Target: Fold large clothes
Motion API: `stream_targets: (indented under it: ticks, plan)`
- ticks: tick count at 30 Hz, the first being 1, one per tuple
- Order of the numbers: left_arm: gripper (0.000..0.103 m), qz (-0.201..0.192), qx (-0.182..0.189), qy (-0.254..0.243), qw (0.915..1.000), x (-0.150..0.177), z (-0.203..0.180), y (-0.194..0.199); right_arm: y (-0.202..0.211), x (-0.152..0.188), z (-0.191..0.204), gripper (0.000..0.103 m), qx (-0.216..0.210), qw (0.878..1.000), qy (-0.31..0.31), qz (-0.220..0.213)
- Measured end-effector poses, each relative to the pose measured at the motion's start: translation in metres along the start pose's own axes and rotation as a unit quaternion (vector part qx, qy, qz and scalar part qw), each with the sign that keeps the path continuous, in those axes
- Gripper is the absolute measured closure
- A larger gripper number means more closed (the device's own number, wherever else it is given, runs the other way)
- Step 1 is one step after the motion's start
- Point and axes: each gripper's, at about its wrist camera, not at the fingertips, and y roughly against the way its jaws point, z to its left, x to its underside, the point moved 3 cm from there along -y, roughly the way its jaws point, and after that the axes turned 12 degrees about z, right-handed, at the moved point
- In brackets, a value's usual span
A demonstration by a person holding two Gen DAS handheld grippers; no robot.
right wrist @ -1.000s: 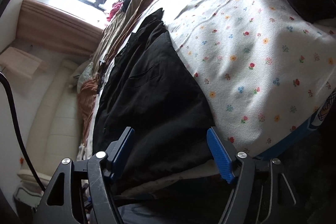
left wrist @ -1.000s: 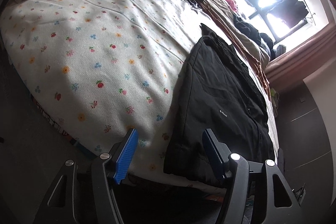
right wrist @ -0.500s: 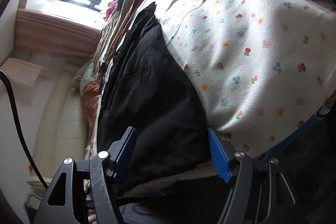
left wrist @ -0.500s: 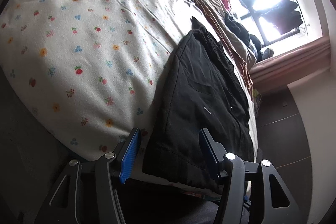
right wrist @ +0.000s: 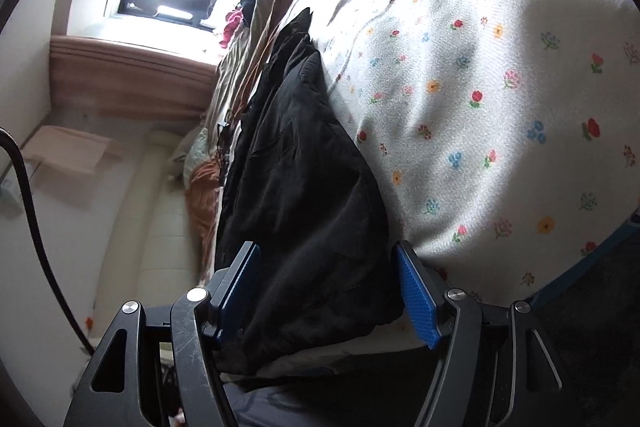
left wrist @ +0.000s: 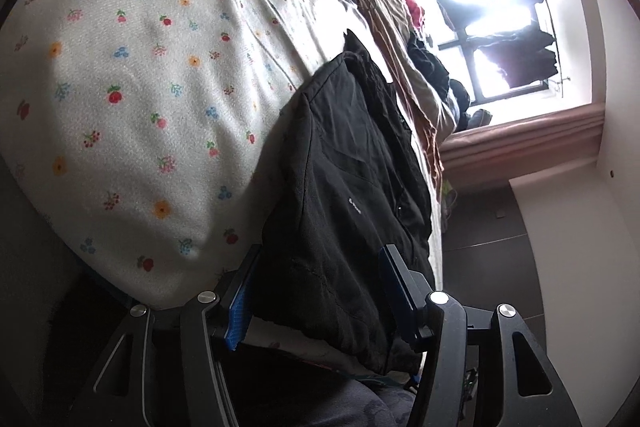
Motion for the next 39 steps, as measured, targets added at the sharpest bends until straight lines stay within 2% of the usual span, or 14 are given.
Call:
stream_targets:
  ticks: [4, 8, 10, 11, 12, 13, 15, 17, 22, 28, 39]
  plan:
    - [0.044, -0.002, -0.008, -0.001, 1.0000, -0.002, 0.002, -0.009, -0.018, -0.002, 0.006, 0.034, -0.061, 0.998, -0.007, 0.026]
    - [0.045, -0.008, -0.004, 0.008, 0.9999, -0.005, 0.002, -0.013, -0.027, -0.003, 0.010, 0.034, -0.046, 0.999, -0.002, 0.005]
    - [0.059, -0.010, -0.011, 0.013, 0.9998, -0.008, 0.004, -0.013, -0.021, -0.007, 0.009, 0.042, -0.040, 0.999, -0.010, -0.016]
    - [0.064, -0.010, -0.017, 0.018, 0.9996, -0.008, 0.006, -0.012, -0.016, -0.008, 0.006, 0.054, -0.034, 0.999, -0.015, -0.027]
    - [0.074, -0.011, -0.021, 0.025, 0.9994, -0.009, 0.008, -0.011, -0.012, -0.009, 0.003, 0.071, -0.030, 0.999, -0.021, -0.036]
    - [0.079, -0.012, -0.021, 0.031, 0.9992, -0.009, 0.011, -0.011, -0.009, -0.010, 0.001, 0.079, -0.034, 0.998, -0.027, -0.040]
    - [0.085, -0.016, -0.016, 0.033, 0.9992, -0.007, 0.013, -0.008, -0.005, -0.009, 0.000, 0.090, -0.046, 0.998, -0.027, -0.045]
    - [0.089, -0.025, -0.014, 0.026, 0.9992, -0.003, 0.009, -0.002, 0.000, -0.007, 0.006, 0.096, -0.050, 0.997, -0.019, -0.052]
    - [0.095, -0.042, 0.016, 0.017, 0.9989, 0.004, -0.009, 0.019, 0.029, 0.003, 0.037, 0.097, -0.074, 0.994, 0.022, -0.077]
    - [0.096, -0.052, 0.042, -0.008, 0.9977, 0.018, -0.037, 0.051, 0.065, 0.018, 0.072, 0.098, -0.105, 0.988, 0.055, -0.103]
    - [0.096, -0.079, 0.077, -0.043, 0.9929, 0.043, -0.078, 0.117, 0.112, 0.058, 0.126, 0.098, -0.144, 0.975, 0.111, -0.124]
